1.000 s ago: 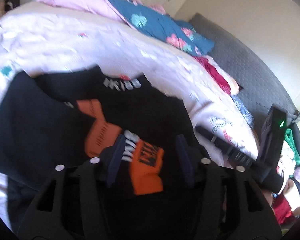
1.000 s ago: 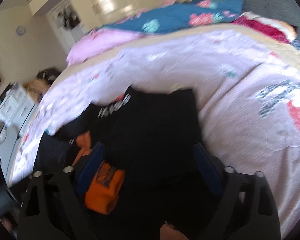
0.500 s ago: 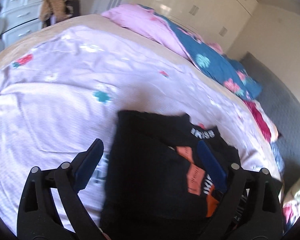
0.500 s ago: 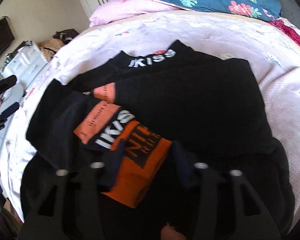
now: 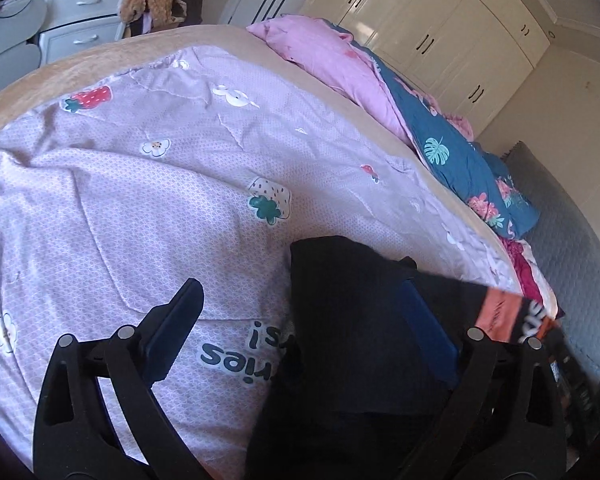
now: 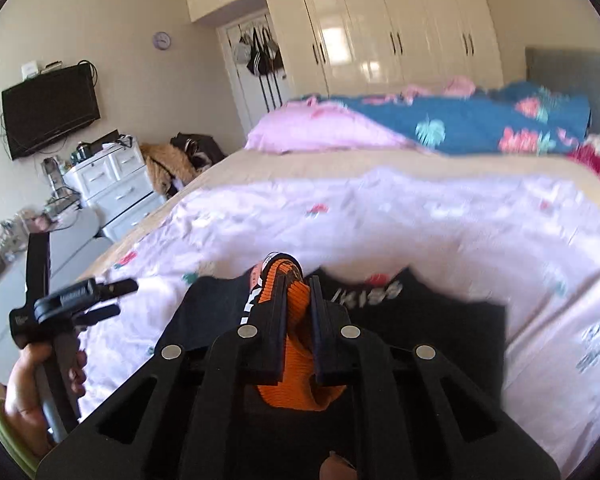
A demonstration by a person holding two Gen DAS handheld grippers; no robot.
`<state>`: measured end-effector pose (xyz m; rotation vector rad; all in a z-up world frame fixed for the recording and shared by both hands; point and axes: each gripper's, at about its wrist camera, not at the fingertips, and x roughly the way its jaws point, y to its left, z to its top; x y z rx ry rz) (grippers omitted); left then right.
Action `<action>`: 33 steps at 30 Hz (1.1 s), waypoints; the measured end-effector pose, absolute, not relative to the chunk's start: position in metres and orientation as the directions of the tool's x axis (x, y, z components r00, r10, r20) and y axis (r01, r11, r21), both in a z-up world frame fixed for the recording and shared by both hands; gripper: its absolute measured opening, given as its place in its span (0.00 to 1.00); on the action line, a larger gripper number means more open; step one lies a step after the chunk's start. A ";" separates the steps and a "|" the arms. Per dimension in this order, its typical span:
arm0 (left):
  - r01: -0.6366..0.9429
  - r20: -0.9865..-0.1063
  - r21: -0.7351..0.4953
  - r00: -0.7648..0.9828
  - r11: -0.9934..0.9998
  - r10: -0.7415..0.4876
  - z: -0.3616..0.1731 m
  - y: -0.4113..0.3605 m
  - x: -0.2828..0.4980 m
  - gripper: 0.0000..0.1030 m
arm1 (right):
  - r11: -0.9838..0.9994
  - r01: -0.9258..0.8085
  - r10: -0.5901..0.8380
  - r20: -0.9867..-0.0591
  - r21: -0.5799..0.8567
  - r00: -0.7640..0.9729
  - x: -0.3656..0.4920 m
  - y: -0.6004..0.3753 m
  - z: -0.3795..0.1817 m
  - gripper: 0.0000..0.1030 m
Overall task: Fold small clothes
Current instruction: 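Grasp the stacked orange cuffs with the right gripper while the left gripper grasps the shirt side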
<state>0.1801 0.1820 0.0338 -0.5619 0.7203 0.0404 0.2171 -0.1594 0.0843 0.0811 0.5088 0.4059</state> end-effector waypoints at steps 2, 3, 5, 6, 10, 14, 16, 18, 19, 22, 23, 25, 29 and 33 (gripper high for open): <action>-0.222 -0.642 -0.466 0.751 0.857 -0.155 0.030 0.179 0.182 0.89 | 0.928 -0.339 0.373 -0.446 0.156 0.814 0.217 -0.166 0.086 0.09; -0.218 -0.647 -0.465 0.745 0.858 -0.161 0.027 0.176 0.184 0.89 | 0.932 -0.325 0.361 -0.452 0.158 0.816 0.217 -0.171 0.083 0.09; -0.216 -0.654 -0.469 0.736 0.856 -0.172 0.023 0.174 0.187 0.89 | 0.938 -0.304 0.345 -0.468 0.163 0.814 0.221 -0.180 0.077 0.09; -0.215 -0.658 -0.474 0.731 0.854 -0.181 0.019 0.172 0.189 0.89 | 0.942 -0.293 0.336 -0.475 0.165 0.814 0.222 -0.184 0.075 0.09; -0.204 -0.670 -0.487 0.710 0.849 -0.214 0.008 0.166 0.194 0.89 | 0.959 -0.235 0.282 -0.501 0.156 0.818 0.226 -0.197 0.064 0.09; -0.191 -0.694 -0.475 0.681 0.859 -0.233 -0.003 0.158 0.200 0.89 | 0.969 -0.189 0.247 -0.528 0.163 0.813 0.232 -0.205 0.053 0.09; -0.182 -0.700 -0.481 0.669 0.857 -0.251 -0.009 0.155 0.202 0.87 | 0.975 -0.165 0.220 -0.541 0.148 0.812 0.232 -0.207 0.048 0.09; -0.170 -0.706 -0.490 0.652 0.855 -0.275 -0.016 0.150 0.204 0.72 | 0.979 -0.149 0.200 -0.557 0.136 0.806 0.234 -0.210 0.042 0.09; -0.166 -0.710 -0.491 0.644 0.855 -0.283 -0.019 0.149 0.205 0.68 | 0.980 -0.140 0.195 -0.565 0.140 0.801 0.235 -0.211 0.040 0.09; -0.160 -0.731 -0.484 0.615 0.861 -0.297 -0.028 0.144 0.209 0.58 | 0.980 -0.123 0.194 -0.586 0.159 0.787 0.240 -0.214 0.033 0.09; -0.162 -0.737 -0.483 0.606 0.860 -0.300 -0.032 0.142 0.210 0.56 | 0.980 -0.118 0.190 -0.592 0.159 0.783 0.242 -0.216 0.030 0.09; -0.161 -0.746 -0.498 0.581 0.852 -0.326 -0.041 0.140 0.211 0.54 | 0.981 -0.109 0.185 -0.600 0.160 0.778 0.244 -0.218 0.027 0.09; -0.147 -0.771 -0.466 0.552 0.872 -0.318 -0.048 0.130 0.212 0.23 | 0.981 -0.101 0.184 -0.615 0.167 0.767 0.249 -0.222 0.021 0.09; -0.126 -0.735 -0.477 0.600 0.870 -0.316 -0.030 0.135 0.204 0.15 | 0.981 -0.100 0.184 -0.621 0.168 0.762 0.250 -0.222 0.018 0.09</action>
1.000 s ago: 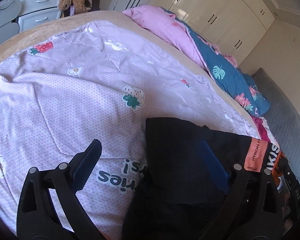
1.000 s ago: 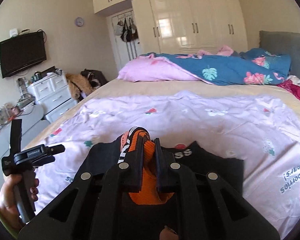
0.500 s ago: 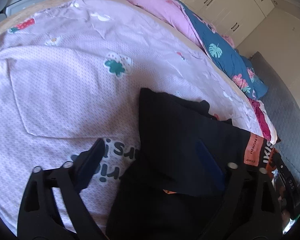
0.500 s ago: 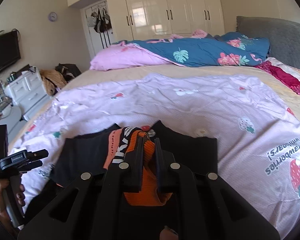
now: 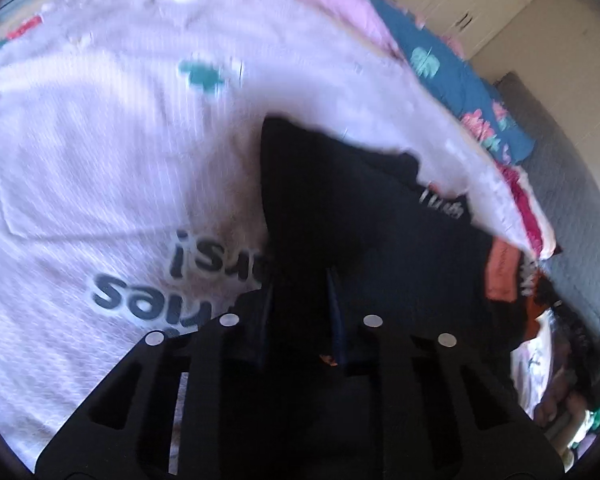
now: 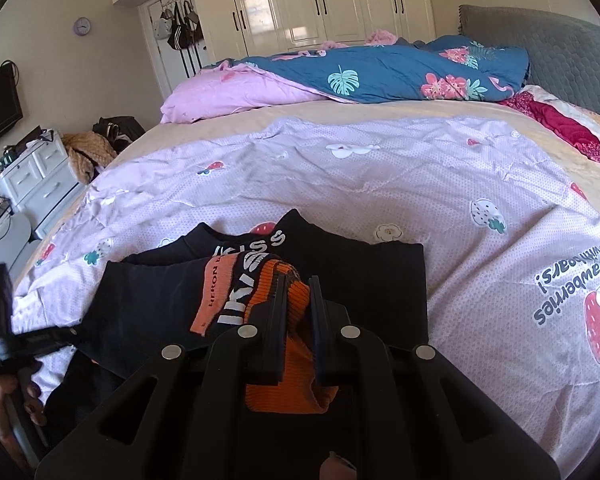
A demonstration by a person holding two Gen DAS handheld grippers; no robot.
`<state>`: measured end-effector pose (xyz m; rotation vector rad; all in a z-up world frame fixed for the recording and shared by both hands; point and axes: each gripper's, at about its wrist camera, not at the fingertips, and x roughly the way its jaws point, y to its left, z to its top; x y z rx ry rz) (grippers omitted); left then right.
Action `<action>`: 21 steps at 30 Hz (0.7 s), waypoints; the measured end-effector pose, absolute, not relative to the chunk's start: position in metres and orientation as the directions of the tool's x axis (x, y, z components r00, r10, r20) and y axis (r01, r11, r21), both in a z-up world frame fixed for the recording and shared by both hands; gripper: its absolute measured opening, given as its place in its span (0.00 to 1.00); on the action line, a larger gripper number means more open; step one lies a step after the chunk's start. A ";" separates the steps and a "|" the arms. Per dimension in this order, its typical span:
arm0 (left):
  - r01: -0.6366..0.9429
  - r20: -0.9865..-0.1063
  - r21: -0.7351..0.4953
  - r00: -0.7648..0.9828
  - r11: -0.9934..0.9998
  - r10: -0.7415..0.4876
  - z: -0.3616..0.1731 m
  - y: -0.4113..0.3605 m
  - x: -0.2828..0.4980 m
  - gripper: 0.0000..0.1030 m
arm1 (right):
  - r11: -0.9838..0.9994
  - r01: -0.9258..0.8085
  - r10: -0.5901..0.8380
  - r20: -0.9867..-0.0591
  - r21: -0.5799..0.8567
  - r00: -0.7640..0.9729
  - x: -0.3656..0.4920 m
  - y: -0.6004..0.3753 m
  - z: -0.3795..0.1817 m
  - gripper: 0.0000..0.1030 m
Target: Fold small clothes
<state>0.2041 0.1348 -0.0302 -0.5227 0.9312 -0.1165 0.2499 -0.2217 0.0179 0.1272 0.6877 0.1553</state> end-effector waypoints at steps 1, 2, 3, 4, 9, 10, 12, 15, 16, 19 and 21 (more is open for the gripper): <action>-0.122 -0.725 -0.475 0.616 0.872 -0.308 -0.024 0.138 0.202 0.14 | 0.981 -0.100 0.184 -0.620 0.169 0.763 0.250 -0.222 0.018 0.09; -0.122 -0.721 -0.470 0.624 0.874 -0.301 -0.021 0.141 0.201 0.14 | 0.981 -0.099 0.181 -0.619 0.166 0.764 0.250 -0.222 0.017 0.09; -0.127 -0.726 -0.463 0.622 0.877 -0.293 -0.023 0.143 0.200 0.14 | 0.982 -0.096 0.177 -0.620 0.162 0.764 0.250 -0.223 0.017 0.09; -0.131 -0.737 -0.458 0.610 0.879 -0.293 -0.027 0.142 0.200 0.14 | 0.982 -0.092 0.177 -0.625 0.165 0.761 0.251 -0.224 0.015 0.09; -0.135 -0.775 -0.428 0.563 0.894 -0.286 -0.038 0.134 0.204 0.14 | 0.988 -0.055 0.138 -0.668 0.144 0.731 0.258 -0.227 0.003 0.09; -0.131 -0.772 -0.429 0.567 0.894 -0.288 -0.036 0.134 0.204 0.14 | 0.989 -0.047 0.130 -0.673 0.140 0.728 0.260 -0.228 0.001 0.09; -0.132 -0.773 -0.434 0.563 0.891 -0.293 -0.036 0.133 0.204 0.15 | 0.990 -0.033 0.120 -0.683 0.140 0.720 0.261 -0.230 -0.002 0.09; -0.142 -0.769 -0.442 0.568 0.886 -0.293 -0.034 0.135 0.201 0.16 | 0.989 -0.021 0.119 -0.705 0.146 0.699 0.263 -0.232 -0.007 0.09; -0.135 -0.759 -0.443 0.582 0.886 -0.291 -0.028 0.136 0.199 0.16 | 0.989 -0.017 0.115 -0.709 0.144 0.696 0.264 -0.231 -0.007 0.12; -0.097 -0.728 -0.429 0.626 0.898 -0.280 -0.010 0.132 0.192 0.16 | 0.992 0.012 0.083 -0.709 0.127 0.700 0.263 -0.234 -0.006 0.15; -0.080 -0.713 -0.408 0.650 0.909 -0.263 0.001 0.127 0.189 0.16 | 0.993 0.024 0.068 -0.704 0.119 0.707 0.262 -0.237 -0.004 0.15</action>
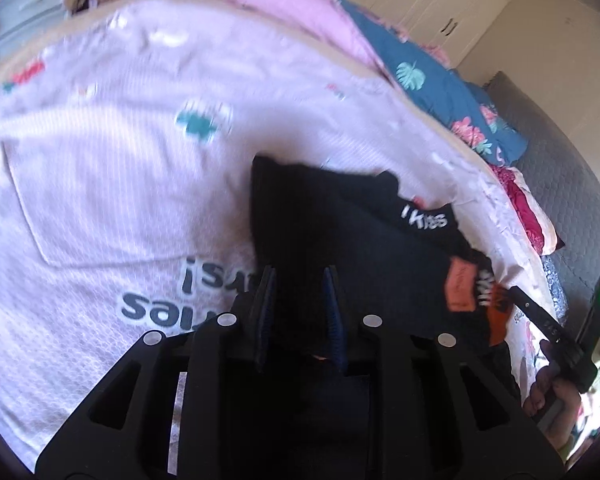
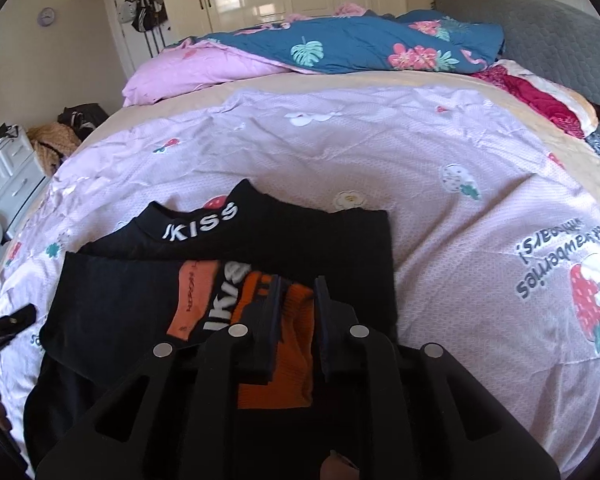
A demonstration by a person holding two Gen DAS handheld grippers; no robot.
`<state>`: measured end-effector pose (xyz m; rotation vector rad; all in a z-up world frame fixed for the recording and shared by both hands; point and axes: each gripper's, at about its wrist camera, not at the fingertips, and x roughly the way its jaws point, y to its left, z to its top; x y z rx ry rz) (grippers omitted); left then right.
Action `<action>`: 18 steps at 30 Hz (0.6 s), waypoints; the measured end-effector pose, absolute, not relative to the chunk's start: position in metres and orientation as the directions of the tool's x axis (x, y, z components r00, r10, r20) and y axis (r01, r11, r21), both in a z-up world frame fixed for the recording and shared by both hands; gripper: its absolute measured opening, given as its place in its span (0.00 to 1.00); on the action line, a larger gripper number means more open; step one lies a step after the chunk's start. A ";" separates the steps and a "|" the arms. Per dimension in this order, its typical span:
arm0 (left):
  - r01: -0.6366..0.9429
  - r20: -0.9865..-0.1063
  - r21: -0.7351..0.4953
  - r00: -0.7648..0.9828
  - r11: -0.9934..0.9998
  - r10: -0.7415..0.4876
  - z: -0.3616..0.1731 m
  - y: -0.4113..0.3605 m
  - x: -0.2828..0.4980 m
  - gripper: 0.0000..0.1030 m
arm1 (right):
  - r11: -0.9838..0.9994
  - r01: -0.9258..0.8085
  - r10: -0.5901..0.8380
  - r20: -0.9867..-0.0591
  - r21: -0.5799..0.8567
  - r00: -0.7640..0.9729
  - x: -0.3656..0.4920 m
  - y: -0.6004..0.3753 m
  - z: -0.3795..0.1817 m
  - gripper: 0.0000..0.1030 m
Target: Fold small clothes
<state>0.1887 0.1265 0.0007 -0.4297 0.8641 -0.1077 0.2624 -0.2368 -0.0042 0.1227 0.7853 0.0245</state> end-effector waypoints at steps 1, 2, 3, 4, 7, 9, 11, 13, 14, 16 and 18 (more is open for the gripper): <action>-0.070 -0.708 -0.396 0.658 0.916 -0.256 0.005 0.123 0.187 0.16 | 0.992 0.028 0.064 -0.699 0.120 0.712 0.262 -0.238 -0.003 0.15; -0.059 -0.706 -0.387 0.660 0.920 -0.255 0.007 0.120 0.186 0.16 | 0.992 0.027 0.069 -0.695 0.126 0.715 0.261 -0.239 -0.001 0.15; -0.050 -0.705 -0.385 0.661 0.921 -0.258 0.008 0.116 0.187 0.16 | 0.991 0.026 0.074 -0.691 0.133 0.719 0.260 -0.239 0.000 0.15; -0.039 -0.705 -0.383 0.658 0.923 -0.264 0.008 0.112 0.187 0.16 | 0.990 0.019 0.084 -0.685 0.142 0.723 0.259 -0.239 0.002 0.16; -0.009 -0.721 -0.359 0.638 0.933 -0.271 0.004 0.098 0.191 0.16 | 0.991 -0.025 0.111 -0.680 0.134 0.724 0.256 -0.231 0.005 0.18; 0.011 -0.734 -0.346 0.619 0.938 -0.278 -0.002 0.088 0.194 0.16 | 0.989 -0.079 0.143 -0.683 0.124 0.716 0.255 -0.222 0.006 0.24; 0.027 -0.750 -0.336 0.598 0.941 -0.285 -0.007 0.081 0.195 0.16 | 0.986 -0.113 0.165 -0.686 0.121 0.708 0.254 -0.213 0.006 0.25; 0.038 -0.772 -0.327 0.565 0.944 -0.290 -0.016 0.074 0.197 0.16 | 0.980 -0.153 0.198 -0.690 0.127 0.697 0.252 -0.203 0.006 0.25; 0.036 -0.785 -0.319 0.551 0.947 -0.285 -0.021 0.072 0.198 0.16 | 0.977 -0.170 0.212 -0.691 0.129 0.691 0.251 -0.199 0.005 0.25; 0.024 -0.806 -0.306 0.525 0.952 -0.273 -0.031 0.071 0.200 0.16 | 0.972 -0.201 0.230 -0.694 0.125 0.682 0.249 -0.191 0.006 0.25; 0.011 -0.805 -0.334 0.517 0.943 -0.291 -0.035 0.076 0.201 0.16 | 0.966 -0.229 0.246 -0.692 0.120 0.679 0.246 -0.184 0.007 0.25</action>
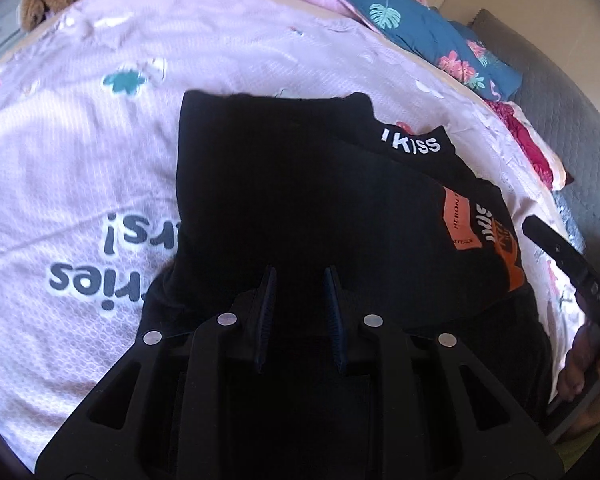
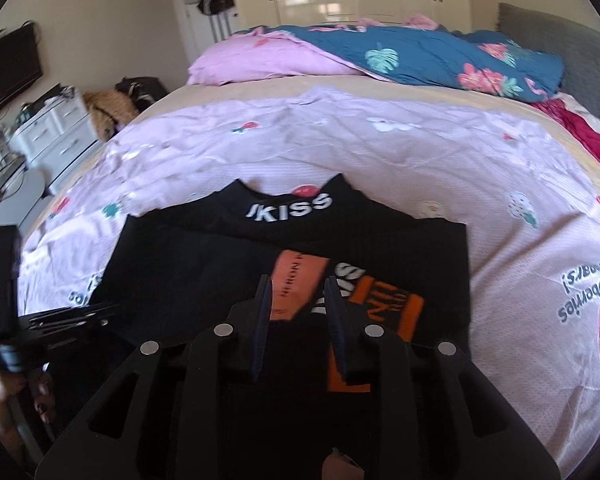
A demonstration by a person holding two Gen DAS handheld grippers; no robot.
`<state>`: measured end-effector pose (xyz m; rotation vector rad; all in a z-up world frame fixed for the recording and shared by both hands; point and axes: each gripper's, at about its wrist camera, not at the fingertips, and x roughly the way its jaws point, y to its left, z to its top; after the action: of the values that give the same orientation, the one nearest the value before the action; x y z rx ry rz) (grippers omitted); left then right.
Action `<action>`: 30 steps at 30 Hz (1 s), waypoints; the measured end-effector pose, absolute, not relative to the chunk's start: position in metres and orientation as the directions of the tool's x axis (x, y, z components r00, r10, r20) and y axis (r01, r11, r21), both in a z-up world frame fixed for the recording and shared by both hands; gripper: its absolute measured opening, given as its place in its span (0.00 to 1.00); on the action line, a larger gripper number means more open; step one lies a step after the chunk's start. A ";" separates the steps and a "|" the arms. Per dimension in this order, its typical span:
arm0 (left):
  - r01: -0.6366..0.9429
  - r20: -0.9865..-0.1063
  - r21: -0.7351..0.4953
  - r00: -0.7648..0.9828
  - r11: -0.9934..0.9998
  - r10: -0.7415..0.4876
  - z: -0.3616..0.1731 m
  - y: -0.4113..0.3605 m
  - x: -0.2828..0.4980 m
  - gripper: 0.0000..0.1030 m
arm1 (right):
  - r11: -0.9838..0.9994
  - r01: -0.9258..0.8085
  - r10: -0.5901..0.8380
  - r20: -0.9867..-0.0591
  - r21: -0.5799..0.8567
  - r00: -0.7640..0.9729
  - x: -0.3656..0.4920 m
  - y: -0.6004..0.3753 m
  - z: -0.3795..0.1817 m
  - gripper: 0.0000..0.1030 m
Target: Fold small clothes
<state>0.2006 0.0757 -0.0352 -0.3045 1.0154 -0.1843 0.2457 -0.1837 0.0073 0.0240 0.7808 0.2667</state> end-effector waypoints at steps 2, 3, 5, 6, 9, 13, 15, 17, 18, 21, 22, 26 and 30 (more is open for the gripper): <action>0.007 -0.800 -0.354 0.515 0.935 -0.307 -0.035 0.079 0.200 0.16 | 0.959 -0.251 0.268 -0.692 0.129 0.671 0.244 -0.178 0.008 0.28; 0.007 -0.800 -0.356 0.515 0.934 -0.308 -0.035 0.080 0.200 0.16 | 0.955 -0.263 0.283 -0.692 0.138 0.664 0.243 -0.176 0.008 0.29; 0.010 -0.801 -0.350 0.515 0.937 -0.305 -0.035 0.079 0.199 0.16 | 0.946 -0.289 0.303 -0.701 0.143 0.646 0.243 -0.170 0.004 0.30; 0.012 -0.802 -0.344 0.515 0.939 -0.301 -0.035 0.078 0.198 0.16 | 0.947 -0.293 0.297 -0.708 0.132 0.641 0.243 -0.167 0.002 0.30; 0.013 -0.802 -0.345 0.515 0.938 -0.302 -0.035 0.077 0.198 0.16 | 0.952 -0.288 0.265 -0.747 0.103 0.610 0.246 -0.160 -0.009 0.31; 0.012 -0.802 -0.350 0.512 0.937 -0.306 -0.035 0.079 0.199 0.16 | 0.972 -0.232 0.168 -0.813 0.042 0.558 0.256 -0.163 -0.034 0.33; 0.012 -0.805 -0.345 0.511 0.938 -0.303 -0.035 0.078 0.199 0.16 | 0.973 -0.220 0.177 -0.830 0.068 0.530 0.260 -0.167 -0.046 0.33; 0.013 -0.807 -0.339 0.510 0.941 -0.298 -0.034 0.077 0.198 0.16 | 0.975 -0.210 0.175 -0.831 0.072 0.528 0.260 -0.167 -0.050 0.33; 0.012 -0.808 -0.335 0.510 0.942 -0.294 -0.033 0.077 0.198 0.16 | 0.975 -0.212 0.167 -0.830 0.060 0.532 0.259 -0.166 -0.049 0.33; 0.005 -0.812 -0.326 0.510 0.945 -0.283 -0.031 0.076 0.197 0.16 | 0.974 -0.214 0.183 -0.823 0.076 0.538 0.257 -0.167 -0.045 0.37; 0.004 -0.813 -0.322 0.511 0.947 -0.279 -0.031 0.075 0.197 0.16 | 0.973 -0.212 0.195 -0.819 0.092 0.540 0.256 -0.169 -0.043 0.38; 0.006 -0.812 -0.310 0.518 0.951 -0.268 -0.027 0.073 0.194 0.18 | 0.973 -0.211 0.203 -0.806 0.099 0.557 0.251 -0.171 -0.036 0.41; 0.011 -0.803 -0.314 0.530 0.949 -0.271 -0.021 0.071 0.191 0.21 | 0.972 -0.216 0.202 -0.795 0.092 0.571 0.247 -0.169 -0.029 0.51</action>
<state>0.1910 0.0713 -0.0212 -0.2859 1.0013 -0.1710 0.2472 -0.1686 -0.0292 -0.0158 0.9307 0.2454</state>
